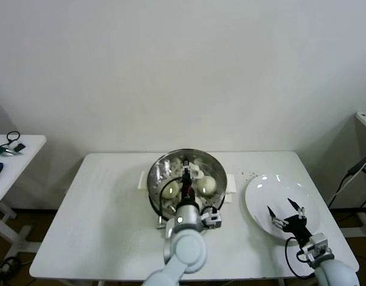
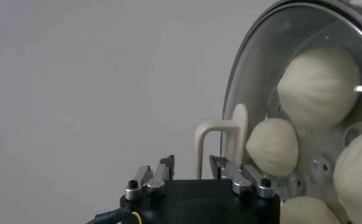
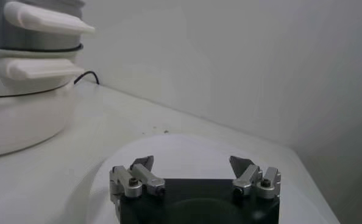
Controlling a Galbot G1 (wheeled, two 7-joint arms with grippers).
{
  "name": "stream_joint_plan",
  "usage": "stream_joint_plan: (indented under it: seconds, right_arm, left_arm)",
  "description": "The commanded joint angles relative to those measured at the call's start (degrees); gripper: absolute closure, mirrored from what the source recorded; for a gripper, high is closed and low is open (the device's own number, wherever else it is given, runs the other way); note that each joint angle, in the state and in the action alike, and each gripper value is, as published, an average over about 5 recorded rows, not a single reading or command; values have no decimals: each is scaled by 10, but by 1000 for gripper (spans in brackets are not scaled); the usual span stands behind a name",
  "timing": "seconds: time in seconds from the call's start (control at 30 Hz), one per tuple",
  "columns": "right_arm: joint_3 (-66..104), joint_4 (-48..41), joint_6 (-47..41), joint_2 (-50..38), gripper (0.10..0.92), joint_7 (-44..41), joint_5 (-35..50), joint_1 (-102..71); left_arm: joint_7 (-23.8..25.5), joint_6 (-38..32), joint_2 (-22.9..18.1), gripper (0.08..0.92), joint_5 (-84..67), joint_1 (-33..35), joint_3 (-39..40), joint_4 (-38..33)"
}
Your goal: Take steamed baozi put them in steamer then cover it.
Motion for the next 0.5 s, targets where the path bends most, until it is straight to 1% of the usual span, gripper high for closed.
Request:
stream_joint_plan:
  seconds: [0.03, 0.23, 0.37, 0.43, 0.5]
  right_arm:
    - [6, 1, -15, -3, 203, -5, 16, -2]
    - [6, -3, -16, -3, 203, -6, 15, -1]
    - [6, -5, -18, -4, 203, -7, 14, 2]
    - [6, -5, -18, -4, 203, -8, 14, 4]
    - [5, -5, -18, -5, 203, -8, 14, 5]
  left_arm:
    - [-12, 25, 35, 528, -68, 16, -4, -74]
    - [-31, 17, 67, 355, -130, 34, -13, -128]
    - [-35, 1, 92, 244, -167, 61, -22, -156]
    - [-38, -9, 104, 203, -183, 79, -29, -166]
    - [-51, -22, 118, 186, -204, 98, -44, -180]
